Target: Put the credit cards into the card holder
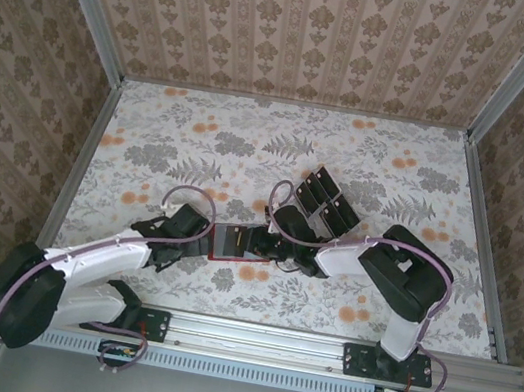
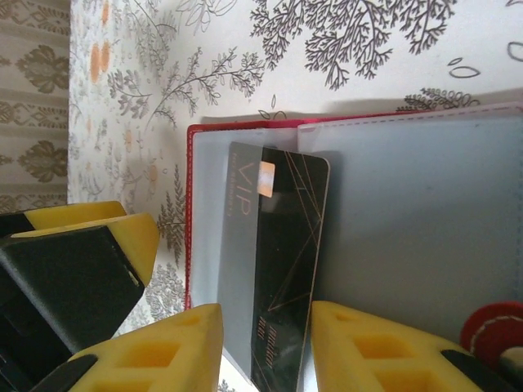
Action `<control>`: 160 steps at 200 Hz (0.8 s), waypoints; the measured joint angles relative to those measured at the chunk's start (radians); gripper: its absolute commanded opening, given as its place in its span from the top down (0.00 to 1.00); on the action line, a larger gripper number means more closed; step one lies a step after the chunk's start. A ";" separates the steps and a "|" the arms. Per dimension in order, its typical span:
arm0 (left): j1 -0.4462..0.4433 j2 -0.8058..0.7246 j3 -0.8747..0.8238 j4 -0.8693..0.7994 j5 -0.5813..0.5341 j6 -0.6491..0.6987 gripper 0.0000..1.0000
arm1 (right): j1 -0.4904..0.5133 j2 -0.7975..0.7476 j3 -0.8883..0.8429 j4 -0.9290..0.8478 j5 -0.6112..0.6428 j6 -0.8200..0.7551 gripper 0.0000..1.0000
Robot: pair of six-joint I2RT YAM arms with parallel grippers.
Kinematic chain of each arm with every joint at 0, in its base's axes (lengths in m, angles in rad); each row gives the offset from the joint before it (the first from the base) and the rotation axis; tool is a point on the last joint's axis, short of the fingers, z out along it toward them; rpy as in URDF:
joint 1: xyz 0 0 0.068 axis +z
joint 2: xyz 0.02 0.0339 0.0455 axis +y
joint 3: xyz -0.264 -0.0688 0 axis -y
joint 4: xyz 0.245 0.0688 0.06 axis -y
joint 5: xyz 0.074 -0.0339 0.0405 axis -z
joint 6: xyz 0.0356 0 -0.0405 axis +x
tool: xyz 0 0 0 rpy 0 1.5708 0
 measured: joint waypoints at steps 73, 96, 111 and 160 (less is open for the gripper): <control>0.000 0.052 0.004 0.013 -0.011 0.014 0.00 | -0.002 -0.018 0.032 -0.114 0.026 -0.049 0.69; 0.000 0.065 0.009 0.012 -0.015 0.015 0.00 | -0.003 -0.012 0.044 -0.129 0.025 -0.054 0.70; 0.000 0.069 0.010 0.012 -0.018 0.015 0.00 | -0.003 -0.003 0.053 -0.133 0.025 -0.055 0.71; -0.001 0.084 0.014 0.014 -0.024 0.015 0.00 | -0.004 0.028 0.088 -0.137 0.024 -0.056 0.82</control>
